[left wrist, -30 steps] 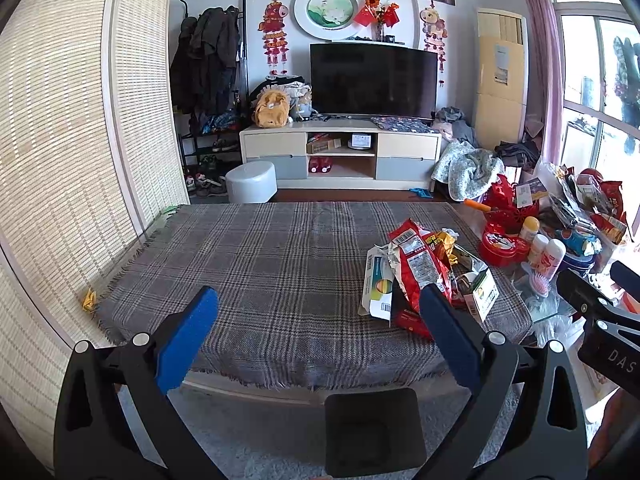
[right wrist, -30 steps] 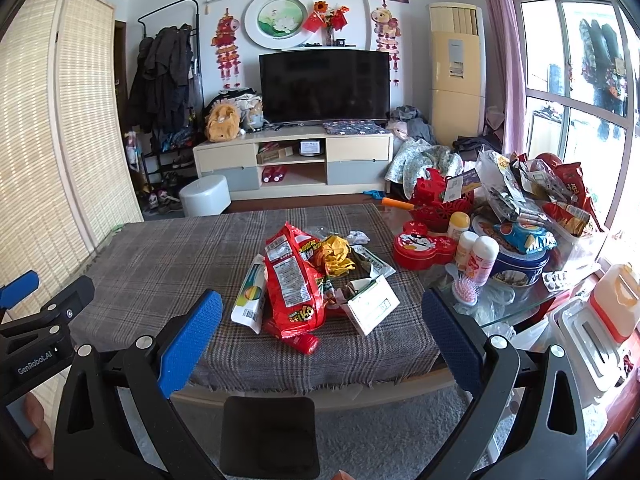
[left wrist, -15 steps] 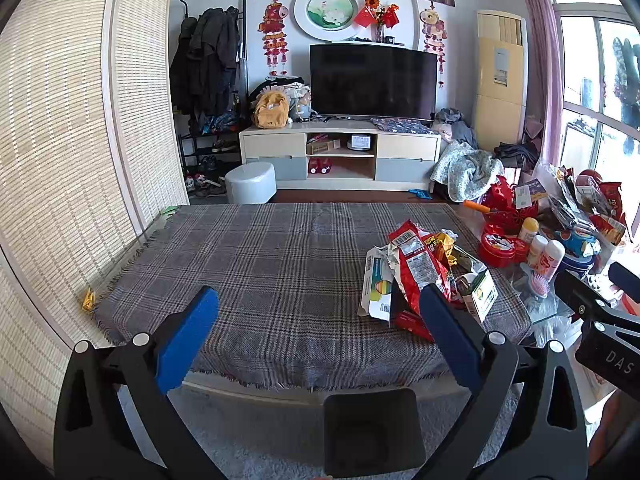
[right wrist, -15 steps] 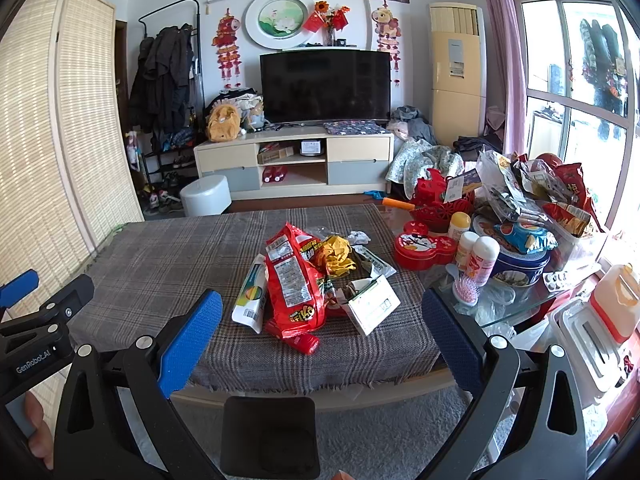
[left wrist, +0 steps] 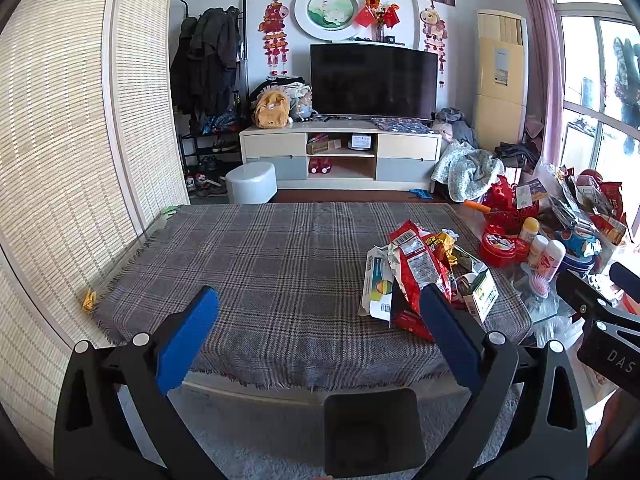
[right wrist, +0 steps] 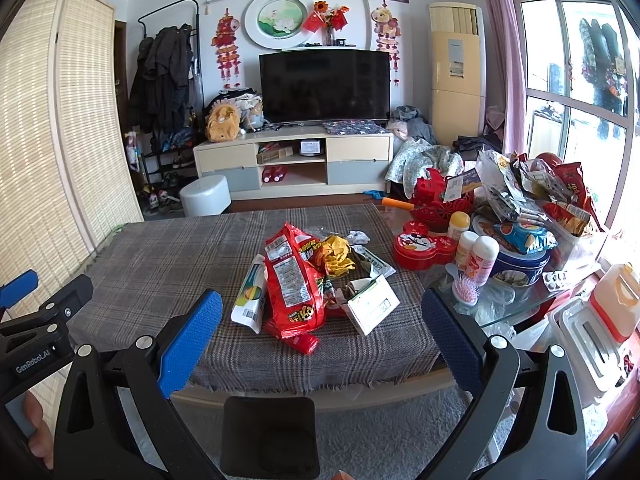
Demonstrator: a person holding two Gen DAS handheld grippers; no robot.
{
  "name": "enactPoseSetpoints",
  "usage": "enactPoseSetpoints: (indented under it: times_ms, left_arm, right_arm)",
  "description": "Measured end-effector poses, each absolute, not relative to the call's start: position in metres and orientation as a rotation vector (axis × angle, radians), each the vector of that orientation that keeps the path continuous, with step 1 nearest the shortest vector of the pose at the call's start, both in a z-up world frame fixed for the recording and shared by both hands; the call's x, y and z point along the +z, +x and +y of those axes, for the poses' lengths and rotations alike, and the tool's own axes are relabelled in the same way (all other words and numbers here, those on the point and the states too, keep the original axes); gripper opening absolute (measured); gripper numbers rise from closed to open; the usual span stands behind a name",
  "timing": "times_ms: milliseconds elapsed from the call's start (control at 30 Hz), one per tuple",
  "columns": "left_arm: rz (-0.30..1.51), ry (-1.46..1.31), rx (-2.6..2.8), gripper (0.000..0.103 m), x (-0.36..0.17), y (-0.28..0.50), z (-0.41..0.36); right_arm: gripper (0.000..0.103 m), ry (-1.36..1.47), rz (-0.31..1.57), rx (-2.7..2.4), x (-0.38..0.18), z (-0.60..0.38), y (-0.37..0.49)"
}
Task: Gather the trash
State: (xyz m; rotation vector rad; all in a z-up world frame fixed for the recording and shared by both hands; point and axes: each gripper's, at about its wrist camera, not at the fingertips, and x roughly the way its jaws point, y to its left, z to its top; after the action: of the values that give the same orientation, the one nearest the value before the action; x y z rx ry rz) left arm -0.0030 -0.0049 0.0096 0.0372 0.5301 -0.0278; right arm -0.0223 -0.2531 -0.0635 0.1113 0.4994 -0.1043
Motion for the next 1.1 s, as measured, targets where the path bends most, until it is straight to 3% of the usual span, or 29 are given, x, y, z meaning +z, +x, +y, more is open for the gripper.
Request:
enactPoseSetpoints:
  times_ms: [1100]
  left_arm:
    - [0.538,0.036,-0.021,0.095,0.0041,-0.0021,-0.0023]
  right_arm:
    - [0.100,0.110,0.508,-0.110,-0.0683,-0.2561,-0.0215]
